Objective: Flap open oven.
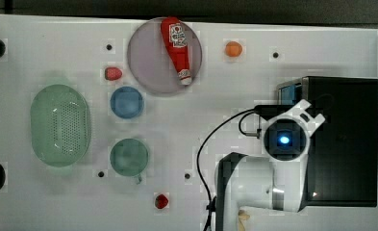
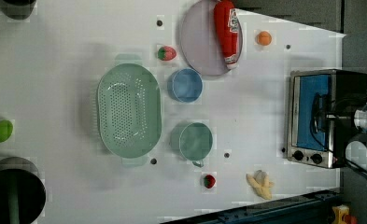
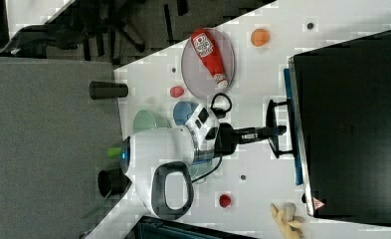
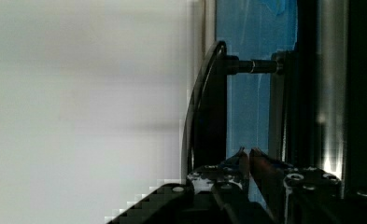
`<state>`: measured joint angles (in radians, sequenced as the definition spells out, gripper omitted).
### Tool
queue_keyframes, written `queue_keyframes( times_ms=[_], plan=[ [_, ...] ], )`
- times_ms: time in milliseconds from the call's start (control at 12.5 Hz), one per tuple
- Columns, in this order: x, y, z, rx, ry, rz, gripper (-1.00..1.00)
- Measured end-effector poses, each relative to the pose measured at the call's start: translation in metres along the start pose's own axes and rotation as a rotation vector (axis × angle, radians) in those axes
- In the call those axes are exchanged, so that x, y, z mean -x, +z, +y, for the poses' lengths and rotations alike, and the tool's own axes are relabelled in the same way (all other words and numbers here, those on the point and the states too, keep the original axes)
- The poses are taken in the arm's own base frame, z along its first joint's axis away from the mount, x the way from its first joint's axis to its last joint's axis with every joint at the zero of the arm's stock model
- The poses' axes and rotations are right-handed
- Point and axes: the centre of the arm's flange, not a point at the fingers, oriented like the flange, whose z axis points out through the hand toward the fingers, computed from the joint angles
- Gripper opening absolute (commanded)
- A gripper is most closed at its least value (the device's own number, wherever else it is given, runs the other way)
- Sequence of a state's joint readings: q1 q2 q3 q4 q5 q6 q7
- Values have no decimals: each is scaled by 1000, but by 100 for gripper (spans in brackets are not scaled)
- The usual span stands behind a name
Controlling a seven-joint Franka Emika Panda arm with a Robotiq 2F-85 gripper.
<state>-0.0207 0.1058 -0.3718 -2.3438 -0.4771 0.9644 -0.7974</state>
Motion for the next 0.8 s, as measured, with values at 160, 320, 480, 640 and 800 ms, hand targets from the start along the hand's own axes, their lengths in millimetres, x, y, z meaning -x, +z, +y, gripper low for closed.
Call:
queue_keyframes(
  times_ms=[160, 320, 480, 640, 800],
  plan=[
    [-4, 3, -29, 42, -47, -17, -65],
    [-10, 7, -61, 88, -89, -21, -65],
    [-14, 21, -96, 125, -102, -27, -65],
    [-15, 44, -138, 169, -127, -45, -65],
    [-13, 69, -174, 233, -162, -69, -65]
  ],
)
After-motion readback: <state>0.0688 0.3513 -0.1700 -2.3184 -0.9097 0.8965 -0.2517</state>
